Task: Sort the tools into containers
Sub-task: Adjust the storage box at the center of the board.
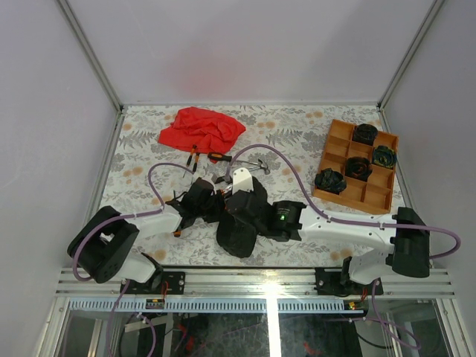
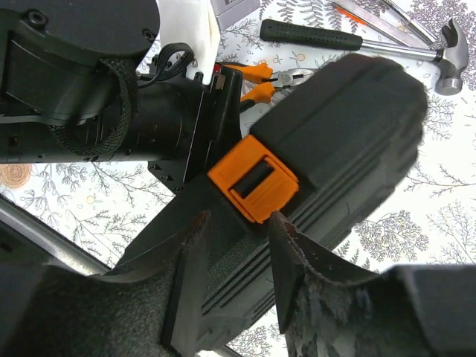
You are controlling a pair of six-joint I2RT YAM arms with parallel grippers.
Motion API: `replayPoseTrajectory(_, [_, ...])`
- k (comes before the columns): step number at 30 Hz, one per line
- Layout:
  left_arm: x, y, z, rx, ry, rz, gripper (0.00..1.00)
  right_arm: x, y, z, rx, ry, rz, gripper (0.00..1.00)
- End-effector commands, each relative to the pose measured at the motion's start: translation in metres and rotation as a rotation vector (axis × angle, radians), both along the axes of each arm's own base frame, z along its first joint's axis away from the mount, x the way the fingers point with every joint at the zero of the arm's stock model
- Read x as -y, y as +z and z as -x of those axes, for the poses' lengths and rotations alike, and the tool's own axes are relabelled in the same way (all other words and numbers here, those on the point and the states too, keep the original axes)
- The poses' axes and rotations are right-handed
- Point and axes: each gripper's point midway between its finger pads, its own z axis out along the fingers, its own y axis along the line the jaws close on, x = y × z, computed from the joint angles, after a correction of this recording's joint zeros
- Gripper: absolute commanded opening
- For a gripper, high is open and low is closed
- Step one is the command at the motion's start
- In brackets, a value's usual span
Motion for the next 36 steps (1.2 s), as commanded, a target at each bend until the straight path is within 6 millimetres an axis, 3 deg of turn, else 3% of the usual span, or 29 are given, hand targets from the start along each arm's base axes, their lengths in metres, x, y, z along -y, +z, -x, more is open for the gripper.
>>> replayPoseTrajectory(1, [-0.001, -0.001, -0.002, 0.02, -0.001, -0.011, 0.26, -0.001, 0.021, 0.004, 0.012, 0.012, -0.063, 0.46])
replayPoseTrajectory(6, [-0.001, -0.001, -0.002, 0.02, -0.001, -0.01, 0.26, 0.018, 0.028, -0.004, 0.062, -0.052, -0.041, 0.57])
replayPoseTrajectory(12, [0.004, 0.005, -0.004, 0.029, -0.011, 0.007, 0.26, 0.055, 0.028, -0.016, 0.088, -0.174, -0.032, 0.62])
replayPoseTrajectory(19, [0.009, 0.016, -0.006, 0.047, -0.029, 0.032, 0.26, 0.083, -0.008, -0.023, -0.054, -0.252, -0.102, 0.56])
replayPoseTrajectory(28, [0.016, 0.042, -0.004, 0.096, -0.062, 0.072, 0.32, 0.092, -0.049, -0.018, -0.188, -0.267, -0.193, 0.52])
replayPoseTrajectory(36, [0.02, 0.057, -0.002, 0.118, -0.079, 0.097, 0.34, 0.092, -0.056, -0.016, -0.213, -0.287, -0.249, 0.52])
